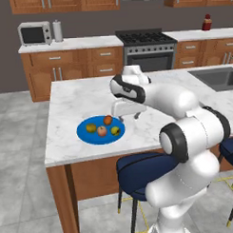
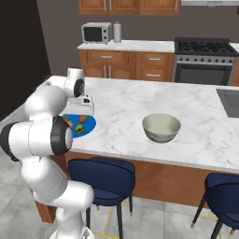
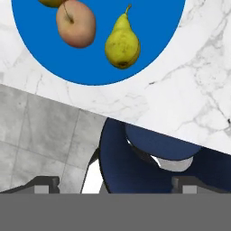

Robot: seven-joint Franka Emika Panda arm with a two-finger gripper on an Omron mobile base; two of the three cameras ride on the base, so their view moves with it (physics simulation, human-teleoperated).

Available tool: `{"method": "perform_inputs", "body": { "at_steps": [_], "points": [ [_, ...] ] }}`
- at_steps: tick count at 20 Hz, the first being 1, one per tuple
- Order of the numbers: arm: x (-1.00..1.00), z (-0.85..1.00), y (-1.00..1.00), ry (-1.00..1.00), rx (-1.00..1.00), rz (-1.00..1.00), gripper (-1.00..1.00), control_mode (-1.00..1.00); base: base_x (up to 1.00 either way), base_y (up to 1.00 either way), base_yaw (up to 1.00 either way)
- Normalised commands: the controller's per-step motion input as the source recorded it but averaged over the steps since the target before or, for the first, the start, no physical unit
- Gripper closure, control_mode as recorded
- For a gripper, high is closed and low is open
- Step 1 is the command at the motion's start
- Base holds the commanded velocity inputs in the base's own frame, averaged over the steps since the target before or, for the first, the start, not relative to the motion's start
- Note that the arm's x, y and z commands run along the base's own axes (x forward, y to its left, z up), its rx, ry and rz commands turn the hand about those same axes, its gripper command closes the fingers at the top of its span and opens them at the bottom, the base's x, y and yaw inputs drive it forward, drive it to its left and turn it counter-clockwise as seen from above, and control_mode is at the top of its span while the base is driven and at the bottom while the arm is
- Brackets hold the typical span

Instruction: Take the fruits from the plate on the dining counter and place two fruits in each bowl.

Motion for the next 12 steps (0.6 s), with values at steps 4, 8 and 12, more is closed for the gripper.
{"method": "perform_inputs", "body": {
  "at_steps": [4,8,12],
  "points": [
    [0.05,-0.30,0.37,0.00,0.00,0.00,-1.00,-1.00,0.00,0.00,0.00],
    [0.06,-0.21,0.12,-0.01,0.00,0.00,-1.00,-1.00,0.00,0.00,0.00],
    [0.21,-0.09,0.00,-0.09,0.00,0.00,-1.00,-1.00,0.00,0.00,0.00]
  ]
}}
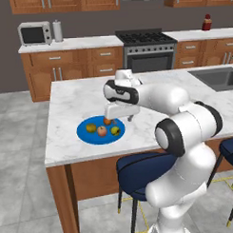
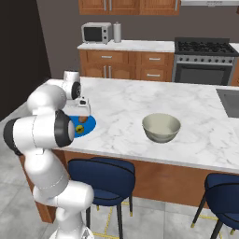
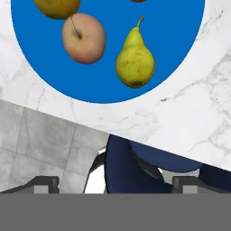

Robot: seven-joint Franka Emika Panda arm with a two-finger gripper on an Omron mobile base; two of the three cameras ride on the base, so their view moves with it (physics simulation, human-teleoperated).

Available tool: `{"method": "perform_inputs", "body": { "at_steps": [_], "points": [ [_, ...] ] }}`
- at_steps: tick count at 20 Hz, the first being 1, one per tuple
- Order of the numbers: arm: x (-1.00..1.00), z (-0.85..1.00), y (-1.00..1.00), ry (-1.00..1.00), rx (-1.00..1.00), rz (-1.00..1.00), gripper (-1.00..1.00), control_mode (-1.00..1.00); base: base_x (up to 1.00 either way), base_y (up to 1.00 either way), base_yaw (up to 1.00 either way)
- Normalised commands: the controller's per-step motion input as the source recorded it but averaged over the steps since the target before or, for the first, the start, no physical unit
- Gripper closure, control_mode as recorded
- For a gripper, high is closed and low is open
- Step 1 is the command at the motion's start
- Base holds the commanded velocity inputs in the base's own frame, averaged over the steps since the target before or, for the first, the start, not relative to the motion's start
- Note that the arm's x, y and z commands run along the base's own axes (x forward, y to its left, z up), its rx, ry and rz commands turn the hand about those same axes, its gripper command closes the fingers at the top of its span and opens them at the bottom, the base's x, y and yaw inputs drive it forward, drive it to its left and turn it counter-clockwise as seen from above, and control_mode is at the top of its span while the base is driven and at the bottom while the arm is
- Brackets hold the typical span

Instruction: Take the fruits from the plate on the dining counter and place two fruits in each bowl.

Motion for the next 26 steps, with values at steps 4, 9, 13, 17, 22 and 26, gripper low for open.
{"method": "perform_inputs", "body": {
  "at_steps": [4,9,13,17,22,26],
  "points": [
    [0.33,-0.17,0.00,-0.13,0.00,0.00,-1.00,-1.00,0.00,0.00,0.00],
    [0.33,-0.27,0.00,-0.07,0.00,0.00,-1.00,-1.00,0.00,0.00,0.00],
    [0.46,-0.34,0.01,0.00,0.00,0.00,-1.00,-1.00,0.00,0.00,0.00],
    [0.46,-0.29,0.01,0.00,0.00,0.00,-1.00,-1.00,0.00,0.00,0.00],
    [0.32,-0.31,0.17,0.00,0.00,0.00,-1.00,-1.00,0.00,0.00,0.00],
    [0.06,-0.25,0.14,0.02,0.00,0.00,-1.00,-1.00,0.00,0.00,0.00]
  ]
}}
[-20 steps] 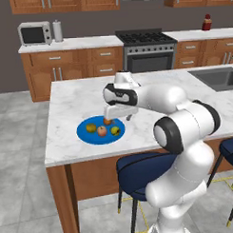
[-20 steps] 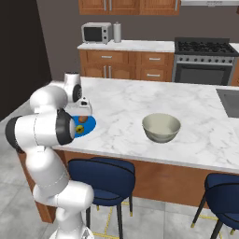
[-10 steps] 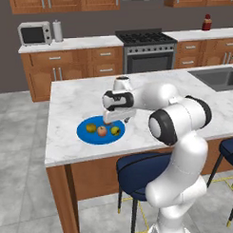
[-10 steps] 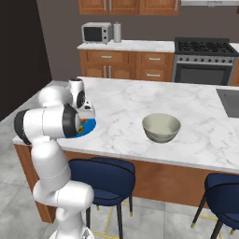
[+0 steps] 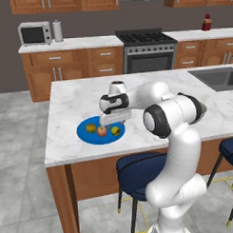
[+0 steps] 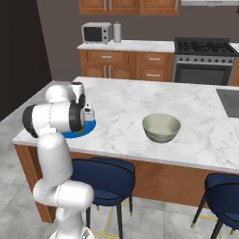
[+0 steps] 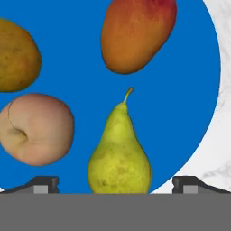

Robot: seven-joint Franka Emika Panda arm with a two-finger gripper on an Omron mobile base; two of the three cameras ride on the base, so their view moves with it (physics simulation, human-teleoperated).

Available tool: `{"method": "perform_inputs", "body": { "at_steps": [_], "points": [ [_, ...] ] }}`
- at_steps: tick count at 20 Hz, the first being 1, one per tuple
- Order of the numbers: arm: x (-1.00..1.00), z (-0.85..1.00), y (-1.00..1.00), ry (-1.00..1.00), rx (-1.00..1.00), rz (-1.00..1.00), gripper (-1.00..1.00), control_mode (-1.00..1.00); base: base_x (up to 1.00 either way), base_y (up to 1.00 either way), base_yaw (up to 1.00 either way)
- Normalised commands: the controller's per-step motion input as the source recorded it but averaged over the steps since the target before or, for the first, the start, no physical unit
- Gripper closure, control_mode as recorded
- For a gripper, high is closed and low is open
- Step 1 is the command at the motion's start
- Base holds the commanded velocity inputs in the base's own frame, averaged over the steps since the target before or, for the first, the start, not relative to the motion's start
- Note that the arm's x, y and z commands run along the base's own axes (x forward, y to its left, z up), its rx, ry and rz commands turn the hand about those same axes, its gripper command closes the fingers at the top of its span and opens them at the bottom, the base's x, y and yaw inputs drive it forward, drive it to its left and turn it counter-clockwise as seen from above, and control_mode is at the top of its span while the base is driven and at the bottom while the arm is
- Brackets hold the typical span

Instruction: Take the fruits from the plate on the dining counter and place two fruits in each bowl.

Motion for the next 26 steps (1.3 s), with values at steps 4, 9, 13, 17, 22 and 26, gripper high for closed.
{"method": "perform_inputs", "body": {
  "at_steps": [4,9,13,17,22,26],
  "points": [
    [0.00,-0.18,0.00,0.01,0.00,0.00,-1.00,-1.00,0.00,0.00,0.00],
    [0.00,-0.16,-0.04,0.00,0.00,0.00,-1.00,-1.00,0.00,0.00,0.00],
    [0.00,-0.16,-0.01,0.00,0.00,0.00,-1.00,-1.00,0.00,0.00,0.00],
    [0.00,-0.13,0.00,0.00,0.00,0.00,-1.00,-1.00,0.00,0.00,0.00],
    [-0.02,-0.08,0.00,0.00,0.00,0.00,1.00,-1.00,0.00,0.00,0.00],
    [0.00,0.00,0.00,0.00,0.00,0.00,1.00,-1.00,0.00,0.00,0.00]
  ]
}}
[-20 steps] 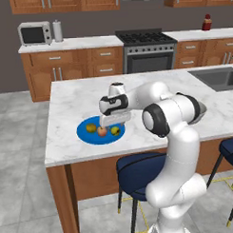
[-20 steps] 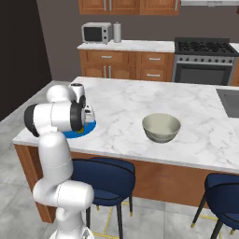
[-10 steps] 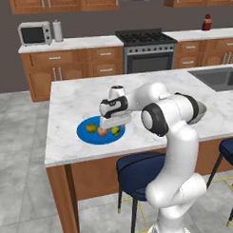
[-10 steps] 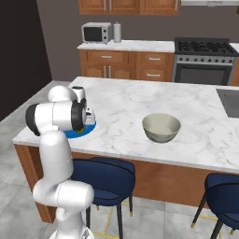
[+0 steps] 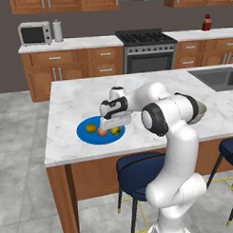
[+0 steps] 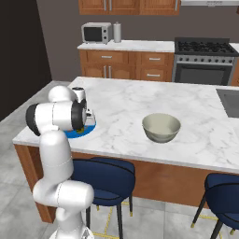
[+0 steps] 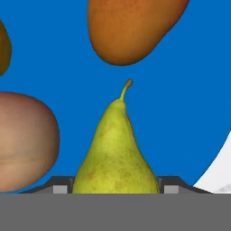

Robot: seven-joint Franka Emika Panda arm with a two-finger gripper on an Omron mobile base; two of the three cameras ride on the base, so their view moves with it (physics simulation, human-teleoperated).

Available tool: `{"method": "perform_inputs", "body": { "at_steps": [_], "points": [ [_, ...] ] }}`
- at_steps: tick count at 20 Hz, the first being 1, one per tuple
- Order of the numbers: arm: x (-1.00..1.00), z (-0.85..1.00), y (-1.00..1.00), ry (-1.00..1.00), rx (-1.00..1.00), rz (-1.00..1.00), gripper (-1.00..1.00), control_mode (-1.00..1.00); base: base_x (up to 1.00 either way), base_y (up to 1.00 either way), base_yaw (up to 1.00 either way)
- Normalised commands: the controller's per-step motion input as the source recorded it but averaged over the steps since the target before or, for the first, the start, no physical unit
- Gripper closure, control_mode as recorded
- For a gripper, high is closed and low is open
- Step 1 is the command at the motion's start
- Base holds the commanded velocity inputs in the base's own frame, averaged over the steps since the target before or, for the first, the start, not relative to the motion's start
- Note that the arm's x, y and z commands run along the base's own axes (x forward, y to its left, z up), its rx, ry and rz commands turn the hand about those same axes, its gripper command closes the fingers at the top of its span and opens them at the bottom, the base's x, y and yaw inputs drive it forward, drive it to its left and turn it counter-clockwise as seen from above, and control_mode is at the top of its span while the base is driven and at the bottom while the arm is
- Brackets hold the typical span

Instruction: Take the fruits from the plate on the dining counter and place two fruits in each bowl.

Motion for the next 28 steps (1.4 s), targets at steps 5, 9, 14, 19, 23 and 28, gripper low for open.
{"method": "perform_inputs", "body": {
  "at_steps": [5,9,14,19,23,28],
  "points": [
    [0.00,0.00,0.00,0.00,0.00,0.00,1.00,-1.00,0.00,0.00,0.00],
    [-0.07,0.12,-0.13,0.00,0.00,-0.01,1.00,-1.00,0.00,0.00,0.00],
    [-0.38,0.48,-0.26,0.00,0.00,-0.04,1.00,-1.00,0.00,0.00,0.00],
    [-0.75,0.53,-0.62,0.00,0.00,-0.15,1.00,-1.00,0.00,0.00,0.00],
    [-0.32,0.47,-0.81,0.05,-0.03,-0.26,1.00,-1.00,0.00,0.00,0.00],
    [-0.17,0.47,-0.81,0.03,-0.08,-0.26,1.00,-1.00,0.00,0.00,0.00]
  ]
}}
